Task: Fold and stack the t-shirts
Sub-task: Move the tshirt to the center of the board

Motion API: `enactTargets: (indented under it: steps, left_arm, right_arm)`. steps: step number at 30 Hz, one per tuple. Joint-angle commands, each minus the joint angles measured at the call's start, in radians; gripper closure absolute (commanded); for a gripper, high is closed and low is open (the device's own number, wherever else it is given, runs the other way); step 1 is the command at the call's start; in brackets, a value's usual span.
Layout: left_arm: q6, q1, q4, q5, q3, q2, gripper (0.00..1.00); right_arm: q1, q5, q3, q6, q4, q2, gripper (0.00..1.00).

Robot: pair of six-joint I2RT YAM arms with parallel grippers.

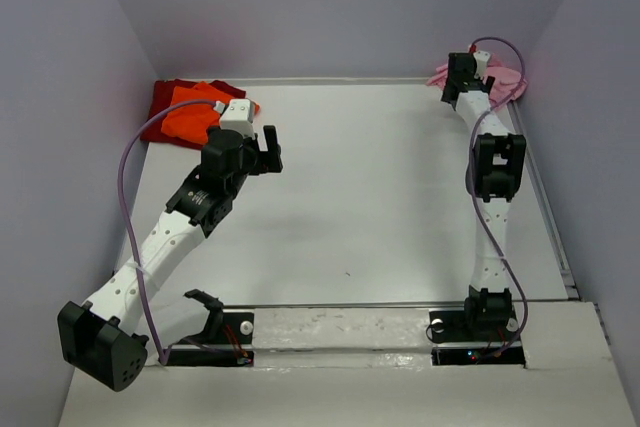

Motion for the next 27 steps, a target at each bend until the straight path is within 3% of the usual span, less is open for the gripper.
enactTargets:
  steps: [1, 14, 19, 27]
  left_arm:
    - [-0.007, 0.003, 0.041, 0.019, -0.002, -0.018, 0.02]
    - [-0.005, 0.002, 0.044, 0.036, -0.004, -0.009, 0.02]
    - [-0.002, 0.003, 0.046, 0.032, -0.005, -0.009, 0.02]
    - [0.001, 0.003, 0.046, 0.029, -0.007, -0.009, 0.02]
  right_arm:
    - [-0.072, -0.09, 0.058, 0.008, 0.011, 0.033, 0.18]
    - [-0.222, -0.524, 0.13, 0.143, 0.019, 0.09, 0.18]
    - [-0.273, -0.763, 0.162, 0.216, 0.024, 0.13, 0.24]
    - [-0.282, -0.899, 0.165, 0.242, 0.036, 0.159, 0.25]
